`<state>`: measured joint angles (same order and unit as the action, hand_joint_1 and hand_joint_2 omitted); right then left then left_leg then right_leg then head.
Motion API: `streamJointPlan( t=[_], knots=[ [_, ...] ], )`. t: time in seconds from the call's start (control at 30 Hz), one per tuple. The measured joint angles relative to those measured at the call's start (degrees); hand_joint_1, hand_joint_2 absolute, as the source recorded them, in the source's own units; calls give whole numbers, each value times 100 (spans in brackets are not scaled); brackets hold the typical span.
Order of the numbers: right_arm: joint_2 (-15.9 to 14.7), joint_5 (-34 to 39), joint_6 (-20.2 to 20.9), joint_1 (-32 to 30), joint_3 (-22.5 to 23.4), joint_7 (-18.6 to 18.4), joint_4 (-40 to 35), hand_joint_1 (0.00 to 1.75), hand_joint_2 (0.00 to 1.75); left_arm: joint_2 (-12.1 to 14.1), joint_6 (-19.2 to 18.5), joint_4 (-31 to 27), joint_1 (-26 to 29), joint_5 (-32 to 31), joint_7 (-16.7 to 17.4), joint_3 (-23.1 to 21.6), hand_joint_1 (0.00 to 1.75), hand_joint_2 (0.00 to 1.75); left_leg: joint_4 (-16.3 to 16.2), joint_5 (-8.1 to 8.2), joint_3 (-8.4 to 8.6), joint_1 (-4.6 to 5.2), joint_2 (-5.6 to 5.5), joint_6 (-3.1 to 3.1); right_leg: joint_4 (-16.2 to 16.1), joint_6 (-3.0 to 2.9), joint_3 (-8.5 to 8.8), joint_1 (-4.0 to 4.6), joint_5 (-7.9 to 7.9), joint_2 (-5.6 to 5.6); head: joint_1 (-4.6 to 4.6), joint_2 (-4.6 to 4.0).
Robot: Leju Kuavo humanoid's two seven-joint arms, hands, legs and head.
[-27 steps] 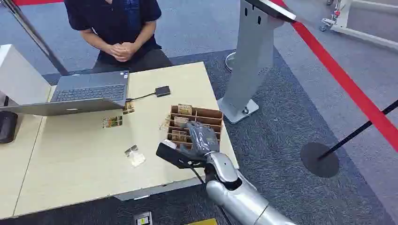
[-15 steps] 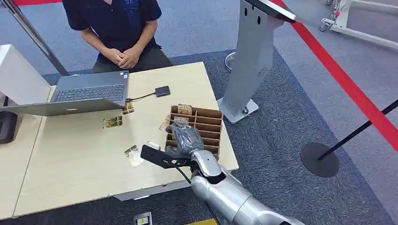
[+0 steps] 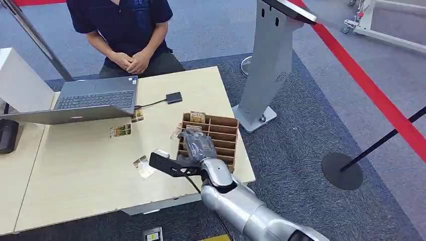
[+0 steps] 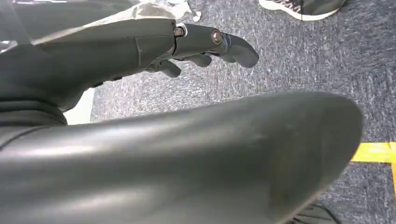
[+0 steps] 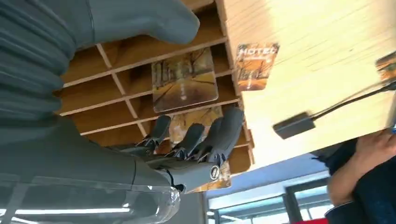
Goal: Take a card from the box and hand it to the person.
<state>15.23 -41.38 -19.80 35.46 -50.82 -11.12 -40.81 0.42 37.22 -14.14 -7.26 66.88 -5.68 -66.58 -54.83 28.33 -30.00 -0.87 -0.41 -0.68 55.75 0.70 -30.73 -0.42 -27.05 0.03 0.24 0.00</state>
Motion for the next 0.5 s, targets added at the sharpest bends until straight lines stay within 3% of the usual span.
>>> streamJointPlan(
  t=[0.23, 0.5],
  knots=[
    [-57, -170, -118, 69, -26, -149, 90, 51, 175, 2, 44, 15, 1, 0, 0, 2, 0, 0, 0, 0, 0, 0, 0, 0, 0, 0, 0, 0, 0, 0, -2, 0],
    [-85, -229, -127, 68, -44, -169, 116, 63, 175, 2, 15, 15, 4, 11, -52, 7, 0, 0, 0, 0, 0, 0, 0, 0, 0, 0, 0, 0, 0, 0, 0, 0]
  ],
)
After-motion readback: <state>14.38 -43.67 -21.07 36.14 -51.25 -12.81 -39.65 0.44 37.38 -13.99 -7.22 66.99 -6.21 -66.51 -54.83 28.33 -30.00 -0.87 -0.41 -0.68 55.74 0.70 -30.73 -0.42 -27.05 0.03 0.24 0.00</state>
